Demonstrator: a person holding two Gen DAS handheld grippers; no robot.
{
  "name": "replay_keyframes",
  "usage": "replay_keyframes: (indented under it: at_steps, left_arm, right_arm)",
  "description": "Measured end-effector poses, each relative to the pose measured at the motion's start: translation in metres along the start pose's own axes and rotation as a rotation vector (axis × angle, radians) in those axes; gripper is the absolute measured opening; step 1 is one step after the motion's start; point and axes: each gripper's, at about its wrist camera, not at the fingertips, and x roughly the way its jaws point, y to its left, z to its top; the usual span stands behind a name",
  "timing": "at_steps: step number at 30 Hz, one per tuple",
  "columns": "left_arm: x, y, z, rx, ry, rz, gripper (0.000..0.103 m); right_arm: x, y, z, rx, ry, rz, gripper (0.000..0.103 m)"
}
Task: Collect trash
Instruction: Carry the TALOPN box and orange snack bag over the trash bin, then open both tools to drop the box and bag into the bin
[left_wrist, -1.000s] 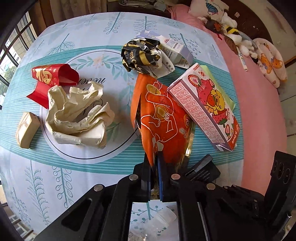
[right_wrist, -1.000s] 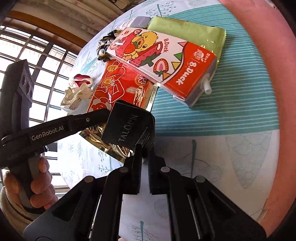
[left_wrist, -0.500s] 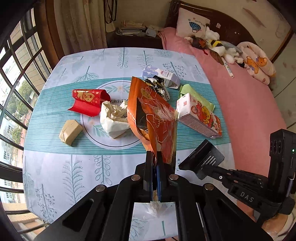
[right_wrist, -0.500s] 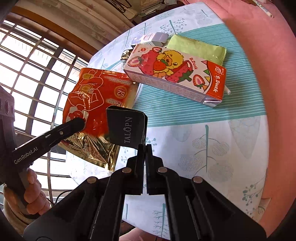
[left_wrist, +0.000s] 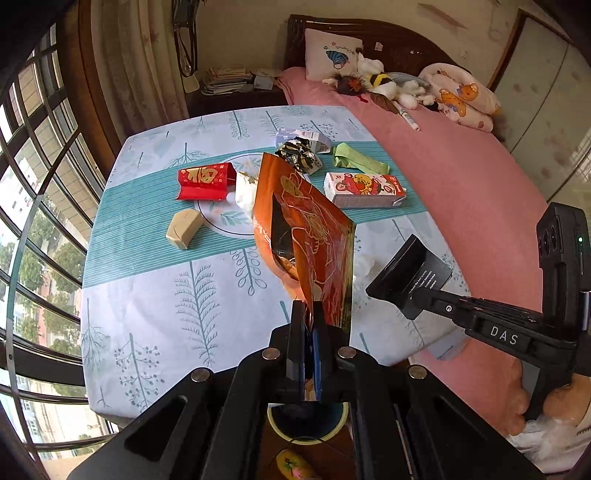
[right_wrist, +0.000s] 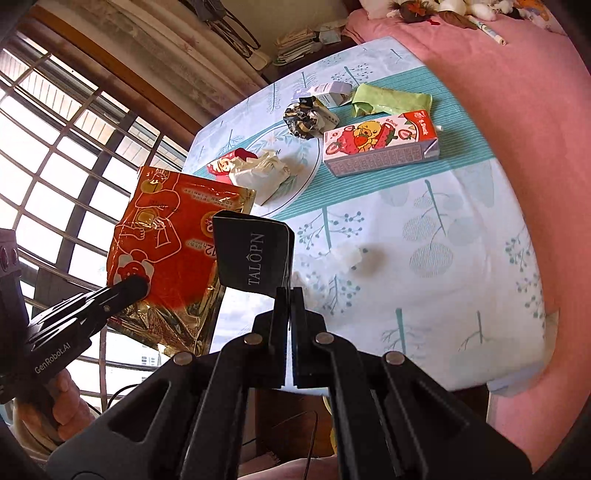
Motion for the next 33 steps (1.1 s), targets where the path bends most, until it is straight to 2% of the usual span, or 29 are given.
replay_keyframes:
  at_steps: [6,11,16,21,23,29,33]
  left_arm:
    - [-0.023,0.01,-0.064,0.083,0.019,-0.047,0.002]
    - [-0.026,0.009,-0.113,0.126,0.078,-0.073,0.002]
    - [-0.009,-0.006,-0.163,0.142,0.172,-0.107,0.002]
    - [0.029,-0.02,-0.202,0.134,0.282,-0.123,0.002]
    - [0.048,-0.028,-0.219,0.151,0.31,-0.106,0.002]
    - [0.134,-0.04,-0.267,0.125,0.389,-0.077,0.002]
    - [0.198,-0.04,-0.298,0.105,0.421,-0.044,0.002]
  right_arm:
    - [-0.011,0.023,-0.07,0.014,-0.025,-0.056,0.0]
    - [-0.009,0.025,-0.125,0.054,0.02,-0.097,0.0]
    - [0.002,0.01,-0.17,0.075,0.091,-0.139,0.0]
    - [0.026,-0.018,-0.212,0.115,0.185,-0.18,0.0]
    - [0.04,-0.033,-0.23,0.136,0.223,-0.197,0.0]
    - [0.101,-0.085,-0.277,0.183,0.339,-0.252,0.0]
    - [0.154,-0.121,-0.3,0.171,0.4,-0.286,0.0]
